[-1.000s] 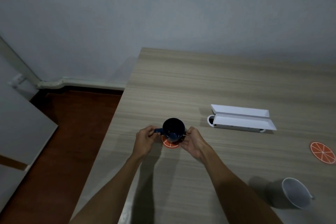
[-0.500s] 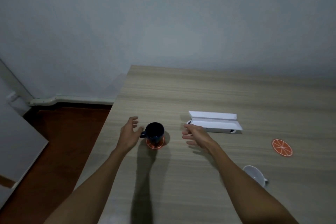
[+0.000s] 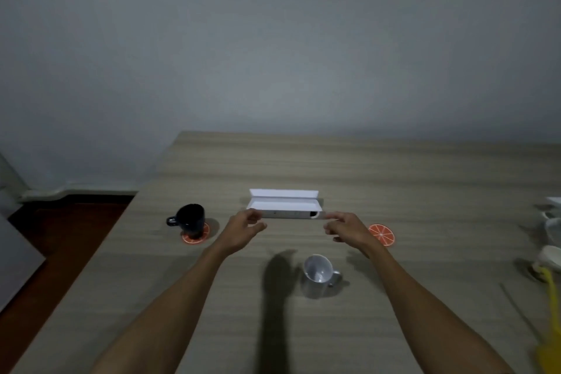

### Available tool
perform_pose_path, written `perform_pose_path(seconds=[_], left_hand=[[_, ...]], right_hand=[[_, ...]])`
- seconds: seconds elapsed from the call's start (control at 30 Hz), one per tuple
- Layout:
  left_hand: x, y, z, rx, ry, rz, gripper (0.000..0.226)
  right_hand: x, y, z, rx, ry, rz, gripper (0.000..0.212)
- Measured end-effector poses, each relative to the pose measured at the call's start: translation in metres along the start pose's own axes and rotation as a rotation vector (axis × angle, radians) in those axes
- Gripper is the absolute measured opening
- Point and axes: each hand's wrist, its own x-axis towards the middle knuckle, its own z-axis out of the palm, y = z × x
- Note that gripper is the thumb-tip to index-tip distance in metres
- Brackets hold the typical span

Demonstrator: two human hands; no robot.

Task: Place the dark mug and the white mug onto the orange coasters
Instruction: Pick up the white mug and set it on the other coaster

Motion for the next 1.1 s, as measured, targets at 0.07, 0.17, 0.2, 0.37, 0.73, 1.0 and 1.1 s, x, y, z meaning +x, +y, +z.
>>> perform_pose_path(seconds=[0.07, 0.17, 0.2, 0.37, 0.73, 1.0, 1.1], left_hand=[[-0.006, 0.001, 0.035, -0.019, -0.014, -0.037, 0.036], [-0.016, -0.007, 0.08, -0.059, -0.044, -0.097, 0.038], [-0.02, -0.012, 0.092, -0.061, -0.061, -0.122, 0.039], [-0.027, -0.051, 0.136, -0.081, -0.063, -0.254, 0.039], [-0.024, -0.087, 0.192, -0.362, -0.092, -0.483, 0.025], [-0.002, -0.079, 0.181, -0.649, -0.221, -0.667, 0.037], [0.003, -0.065, 0.166, -0.786, -0.238, -0.64, 0.029]], right_hand=[[-0.005, 0.032, -0.019, -0.061, -0.005, 0.023, 0.036], [-0.007, 0.076, -0.03, -0.148, -0.027, 0.044, 0.039], [-0.005, 0.089, -0.03, -0.171, -0.031, 0.046, 0.039], [0.008, 0.134, -0.015, -0.193, -0.071, 0.019, 0.038], [0.026, 0.173, 0.014, -0.126, -0.016, -0.175, 0.03], [0.03, 0.165, 0.008, -0.133, 0.018, -0.196, 0.028], [0.029, 0.145, 0.0, -0.146, 0.039, -0.205, 0.028]])
